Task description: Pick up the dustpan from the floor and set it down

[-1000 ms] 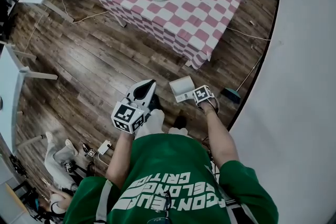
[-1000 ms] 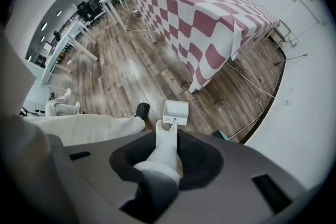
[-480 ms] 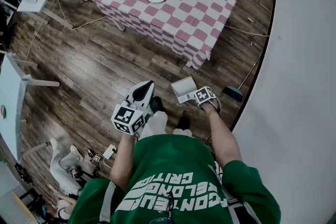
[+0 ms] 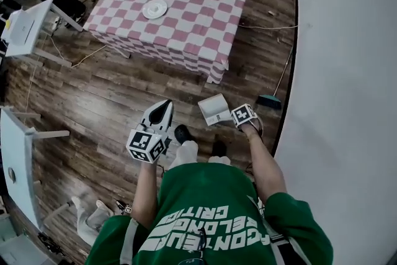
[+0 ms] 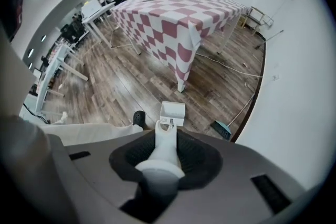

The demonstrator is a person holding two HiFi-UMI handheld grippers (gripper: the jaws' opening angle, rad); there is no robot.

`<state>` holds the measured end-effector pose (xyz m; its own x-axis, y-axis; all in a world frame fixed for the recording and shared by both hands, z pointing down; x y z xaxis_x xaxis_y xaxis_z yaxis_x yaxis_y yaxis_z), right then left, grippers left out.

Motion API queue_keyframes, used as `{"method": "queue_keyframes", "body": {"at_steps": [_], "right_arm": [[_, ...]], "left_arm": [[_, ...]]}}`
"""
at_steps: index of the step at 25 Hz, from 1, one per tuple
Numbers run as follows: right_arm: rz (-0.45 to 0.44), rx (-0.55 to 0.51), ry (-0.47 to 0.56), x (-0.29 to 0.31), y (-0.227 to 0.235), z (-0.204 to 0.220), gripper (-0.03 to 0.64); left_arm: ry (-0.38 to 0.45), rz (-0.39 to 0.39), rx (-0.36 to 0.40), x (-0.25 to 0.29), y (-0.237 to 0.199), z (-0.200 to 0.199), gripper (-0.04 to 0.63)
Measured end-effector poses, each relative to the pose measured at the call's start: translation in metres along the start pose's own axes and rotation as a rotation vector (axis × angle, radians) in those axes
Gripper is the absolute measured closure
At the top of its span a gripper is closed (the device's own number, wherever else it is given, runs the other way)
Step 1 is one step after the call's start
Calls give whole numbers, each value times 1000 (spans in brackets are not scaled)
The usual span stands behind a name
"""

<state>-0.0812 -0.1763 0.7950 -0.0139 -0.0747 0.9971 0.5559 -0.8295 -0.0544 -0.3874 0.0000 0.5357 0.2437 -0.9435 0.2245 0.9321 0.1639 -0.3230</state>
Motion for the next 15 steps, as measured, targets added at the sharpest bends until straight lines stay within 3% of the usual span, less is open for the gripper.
{"method": "queue_keyframes", "body": {"at_steps": [7, 15], "right_arm": [[-1, 264, 59, -32, 47, 47, 506], [86, 497, 216, -98, 97, 103, 506]], "left_arm": [[-29, 122, 45, 48, 20, -7, 592], [-45, 257, 94, 106, 49, -22, 592]]}}
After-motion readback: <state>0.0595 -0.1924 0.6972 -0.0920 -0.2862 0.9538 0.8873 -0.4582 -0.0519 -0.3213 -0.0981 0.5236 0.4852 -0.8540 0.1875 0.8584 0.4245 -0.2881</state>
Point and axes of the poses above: the fingertips, and each gripper's own axes: x forward along the fingers, y to its right, z out of its underside, the point moved 8 cm from there along -x, backward along the fingers, and after that the axes turned 5 degrees about z, right-handed, at the moved point
